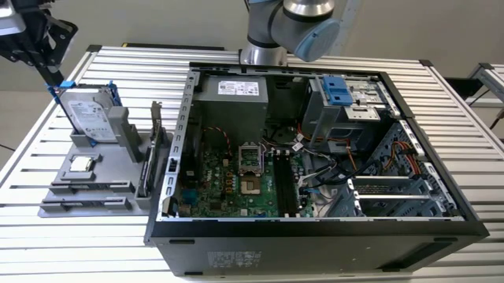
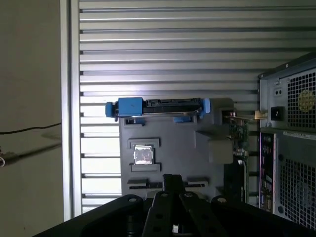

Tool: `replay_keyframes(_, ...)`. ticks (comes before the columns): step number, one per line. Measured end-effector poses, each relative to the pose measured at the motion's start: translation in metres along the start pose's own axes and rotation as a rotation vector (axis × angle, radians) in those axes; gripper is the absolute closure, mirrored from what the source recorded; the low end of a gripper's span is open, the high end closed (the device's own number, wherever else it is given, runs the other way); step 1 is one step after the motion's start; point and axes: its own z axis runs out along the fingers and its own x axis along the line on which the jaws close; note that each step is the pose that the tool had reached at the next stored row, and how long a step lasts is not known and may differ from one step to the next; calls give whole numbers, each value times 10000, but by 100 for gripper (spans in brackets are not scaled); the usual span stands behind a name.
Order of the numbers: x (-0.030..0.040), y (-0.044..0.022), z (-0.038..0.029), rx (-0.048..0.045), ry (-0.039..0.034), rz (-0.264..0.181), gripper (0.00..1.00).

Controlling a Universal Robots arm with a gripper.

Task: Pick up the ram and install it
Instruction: 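Reach for the ram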

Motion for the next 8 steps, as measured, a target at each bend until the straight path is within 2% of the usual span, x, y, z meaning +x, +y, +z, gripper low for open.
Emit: replay_keyframes(8,-1,-55,1,0,11,-21,100)
